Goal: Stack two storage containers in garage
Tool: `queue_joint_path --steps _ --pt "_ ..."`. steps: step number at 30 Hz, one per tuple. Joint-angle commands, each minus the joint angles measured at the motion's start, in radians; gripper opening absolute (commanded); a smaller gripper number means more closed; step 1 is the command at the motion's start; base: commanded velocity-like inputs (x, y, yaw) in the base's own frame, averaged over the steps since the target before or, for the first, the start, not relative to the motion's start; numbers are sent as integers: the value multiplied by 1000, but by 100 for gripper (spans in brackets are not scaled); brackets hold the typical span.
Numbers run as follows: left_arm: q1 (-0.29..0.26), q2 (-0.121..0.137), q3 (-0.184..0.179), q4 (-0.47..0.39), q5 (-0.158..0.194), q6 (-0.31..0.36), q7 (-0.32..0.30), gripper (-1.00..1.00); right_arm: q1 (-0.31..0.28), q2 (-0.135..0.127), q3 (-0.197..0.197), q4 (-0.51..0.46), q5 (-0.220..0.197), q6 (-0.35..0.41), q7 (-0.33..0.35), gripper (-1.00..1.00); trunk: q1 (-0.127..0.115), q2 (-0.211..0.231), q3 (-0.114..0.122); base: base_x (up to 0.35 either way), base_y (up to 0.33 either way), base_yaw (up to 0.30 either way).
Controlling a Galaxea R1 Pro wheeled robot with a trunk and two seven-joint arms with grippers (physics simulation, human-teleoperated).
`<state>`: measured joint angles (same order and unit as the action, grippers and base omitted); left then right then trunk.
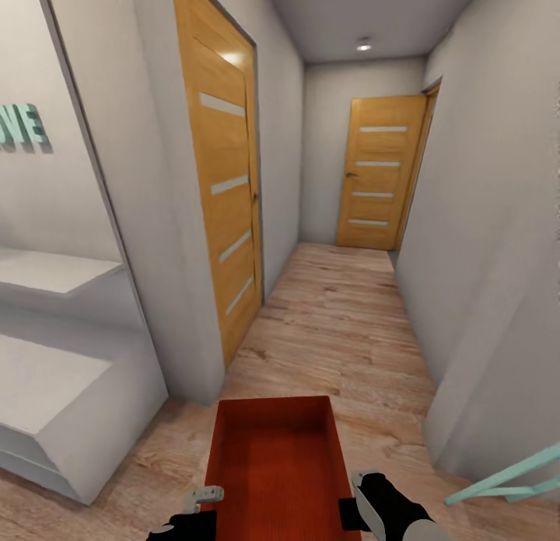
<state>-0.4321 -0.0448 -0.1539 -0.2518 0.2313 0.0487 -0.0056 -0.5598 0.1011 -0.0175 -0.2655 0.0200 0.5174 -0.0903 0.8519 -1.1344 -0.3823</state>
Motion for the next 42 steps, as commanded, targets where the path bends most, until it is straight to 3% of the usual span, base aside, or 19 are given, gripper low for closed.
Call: queue_joint_path --steps 1,42 --pt "-1 2 -22 -6 16 -33 4 -100 0 -35 16 2 -23 29 -3 -100 1 -1 -1 321 10 -230" --pt "-1 2 -22 -6 16 -33 4 -100 0 -35 16 2 -23 29 -3 -100 1 -1 1 305 -46 -121"
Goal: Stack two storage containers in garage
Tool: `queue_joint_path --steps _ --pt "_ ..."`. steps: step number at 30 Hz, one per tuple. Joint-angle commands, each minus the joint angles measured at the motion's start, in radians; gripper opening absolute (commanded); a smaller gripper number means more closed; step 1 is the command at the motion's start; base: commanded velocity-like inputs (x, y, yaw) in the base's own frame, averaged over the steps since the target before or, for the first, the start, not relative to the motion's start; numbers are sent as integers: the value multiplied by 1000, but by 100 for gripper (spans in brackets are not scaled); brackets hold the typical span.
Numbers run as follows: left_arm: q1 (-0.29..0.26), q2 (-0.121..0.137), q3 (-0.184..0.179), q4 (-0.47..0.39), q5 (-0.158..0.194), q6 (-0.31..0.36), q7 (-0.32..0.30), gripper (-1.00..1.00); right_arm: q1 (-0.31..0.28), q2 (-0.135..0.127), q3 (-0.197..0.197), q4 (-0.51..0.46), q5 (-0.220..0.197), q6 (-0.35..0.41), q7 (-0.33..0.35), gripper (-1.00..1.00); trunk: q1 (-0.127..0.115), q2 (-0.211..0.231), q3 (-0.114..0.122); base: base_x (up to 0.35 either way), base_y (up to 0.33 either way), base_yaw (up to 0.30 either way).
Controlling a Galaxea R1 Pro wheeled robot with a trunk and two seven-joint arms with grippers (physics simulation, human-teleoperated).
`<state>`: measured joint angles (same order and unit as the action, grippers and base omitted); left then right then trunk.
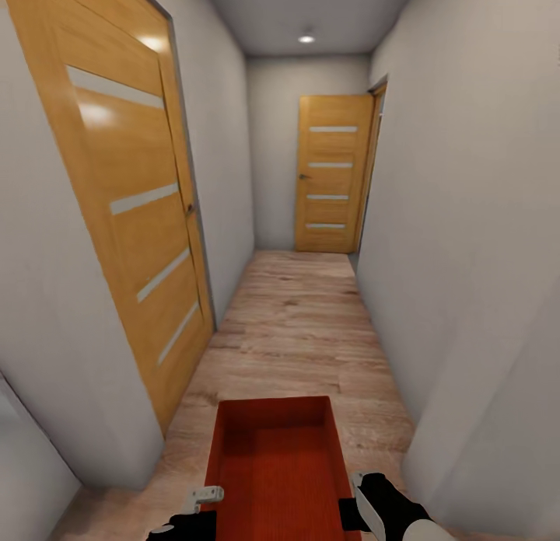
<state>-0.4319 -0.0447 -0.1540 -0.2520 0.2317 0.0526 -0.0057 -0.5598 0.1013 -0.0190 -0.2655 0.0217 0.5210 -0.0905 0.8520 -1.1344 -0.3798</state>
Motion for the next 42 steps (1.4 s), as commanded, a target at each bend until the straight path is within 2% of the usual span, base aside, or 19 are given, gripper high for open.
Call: queue_joint_path --steps 1,42 --pt "-1 2 -22 -6 15 -37 4 -100 0 -35 18 2 -25 25 -3 -100 1 -1 -1 298 -1 -46" --pt "-1 2 -22 -6 15 -37 4 -100 0 -35 18 2 -25 25 -3 -100 1 -1 0 325 0 -62"
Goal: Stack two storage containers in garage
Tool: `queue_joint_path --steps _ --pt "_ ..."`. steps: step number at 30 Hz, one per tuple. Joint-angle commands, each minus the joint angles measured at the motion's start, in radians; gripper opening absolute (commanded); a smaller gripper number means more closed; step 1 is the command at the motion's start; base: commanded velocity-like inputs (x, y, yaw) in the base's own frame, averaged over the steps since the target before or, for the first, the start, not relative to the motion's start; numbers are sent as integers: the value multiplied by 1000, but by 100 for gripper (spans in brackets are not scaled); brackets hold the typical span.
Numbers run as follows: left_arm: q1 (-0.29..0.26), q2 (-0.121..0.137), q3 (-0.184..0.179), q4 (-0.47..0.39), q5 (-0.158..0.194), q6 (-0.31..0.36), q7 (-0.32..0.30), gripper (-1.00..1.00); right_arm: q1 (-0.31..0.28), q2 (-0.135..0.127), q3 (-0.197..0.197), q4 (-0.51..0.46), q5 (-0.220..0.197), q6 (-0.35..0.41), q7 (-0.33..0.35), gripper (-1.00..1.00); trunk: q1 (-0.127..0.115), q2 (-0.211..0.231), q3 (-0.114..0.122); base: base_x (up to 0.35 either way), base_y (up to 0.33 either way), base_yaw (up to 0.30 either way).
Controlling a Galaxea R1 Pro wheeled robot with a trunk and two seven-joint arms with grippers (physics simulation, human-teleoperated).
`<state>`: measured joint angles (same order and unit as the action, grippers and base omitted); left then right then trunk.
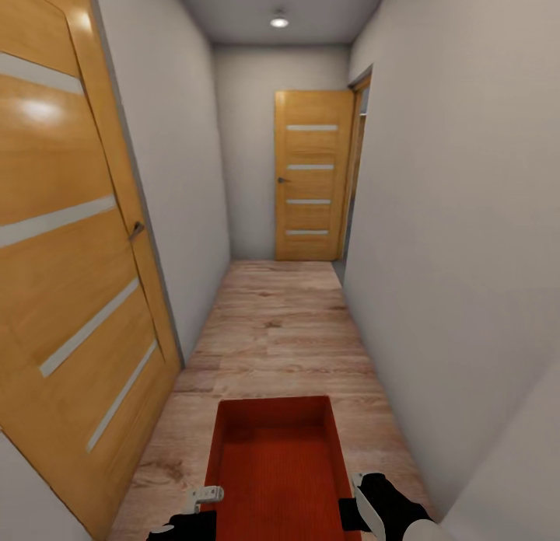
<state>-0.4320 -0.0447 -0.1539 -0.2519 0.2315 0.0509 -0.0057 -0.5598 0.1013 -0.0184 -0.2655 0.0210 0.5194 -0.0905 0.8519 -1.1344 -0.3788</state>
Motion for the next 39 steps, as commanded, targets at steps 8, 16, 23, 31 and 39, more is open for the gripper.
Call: queue_joint_path --steps 8,16,23,31,39 --pt "-1 2 -22 -6 15 -36 4 -100 0 -35 17 2 -24 27 -3 -100 1 -1 -1 338 0 -35" --pt "-1 2 -22 -6 15 -36 4 -100 0 -35 17 2 -24 27 -3 -100 1 -1 0 338 0 -8" --pt "-1 2 -22 -6 15 -36 4 -100 0 -35 17 2 -24 27 -3 -100 1 -1 1 338 0 -4" --pt "-1 2 -22 -6 15 -36 4 -100 0 -34 19 2 -24 27 -3 -100 1 -1 6 338 0 0" --pt "-1 2 -22 -6 15 -36 4 -100 0 -34 19 2 -24 27 -3 -100 1 -1 16 338 0 0"
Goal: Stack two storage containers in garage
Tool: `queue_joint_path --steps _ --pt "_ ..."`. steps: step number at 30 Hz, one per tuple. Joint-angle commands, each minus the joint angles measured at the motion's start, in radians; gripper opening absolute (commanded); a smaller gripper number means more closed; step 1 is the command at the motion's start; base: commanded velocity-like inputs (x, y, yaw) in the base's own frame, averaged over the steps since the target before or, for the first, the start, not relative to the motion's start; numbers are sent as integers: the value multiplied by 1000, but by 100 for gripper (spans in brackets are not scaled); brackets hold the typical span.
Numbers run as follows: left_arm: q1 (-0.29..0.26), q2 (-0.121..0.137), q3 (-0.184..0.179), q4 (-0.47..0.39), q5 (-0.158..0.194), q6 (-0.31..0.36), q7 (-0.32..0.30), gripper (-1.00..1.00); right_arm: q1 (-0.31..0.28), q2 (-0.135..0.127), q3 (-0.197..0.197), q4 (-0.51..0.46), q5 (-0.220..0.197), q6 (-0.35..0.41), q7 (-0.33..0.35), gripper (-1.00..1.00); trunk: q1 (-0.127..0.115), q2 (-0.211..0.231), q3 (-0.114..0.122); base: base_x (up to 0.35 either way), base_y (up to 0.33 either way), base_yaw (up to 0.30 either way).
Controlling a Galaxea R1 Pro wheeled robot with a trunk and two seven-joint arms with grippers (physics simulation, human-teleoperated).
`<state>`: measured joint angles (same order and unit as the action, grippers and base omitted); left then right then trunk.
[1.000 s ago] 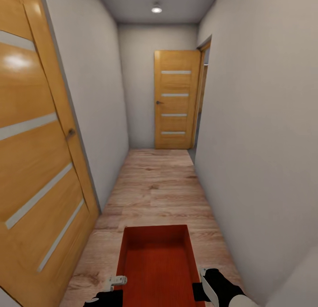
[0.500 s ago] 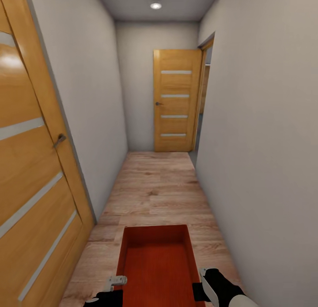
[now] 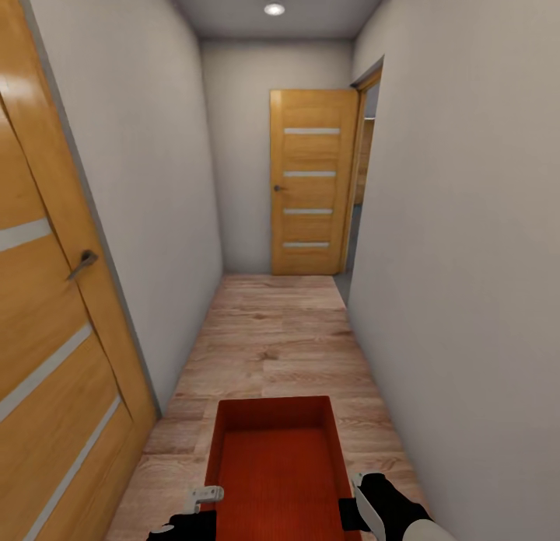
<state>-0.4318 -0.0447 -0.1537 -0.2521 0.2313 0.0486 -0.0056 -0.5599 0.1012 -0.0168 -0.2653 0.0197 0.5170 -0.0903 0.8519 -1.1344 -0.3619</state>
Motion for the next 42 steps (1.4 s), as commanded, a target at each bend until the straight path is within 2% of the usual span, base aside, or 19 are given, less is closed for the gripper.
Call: queue_joint_path --steps 1,42 --pt "-1 2 -23 -6 16 -34 4 -100 0 -34 17 1 -23 29 -3 -100 1 -1 -1 338 0 0" --pt "-1 2 -23 -6 16 -34 4 -100 0 -35 16 1 -23 29 -3 -100 1 -1 1 338 0 -11"
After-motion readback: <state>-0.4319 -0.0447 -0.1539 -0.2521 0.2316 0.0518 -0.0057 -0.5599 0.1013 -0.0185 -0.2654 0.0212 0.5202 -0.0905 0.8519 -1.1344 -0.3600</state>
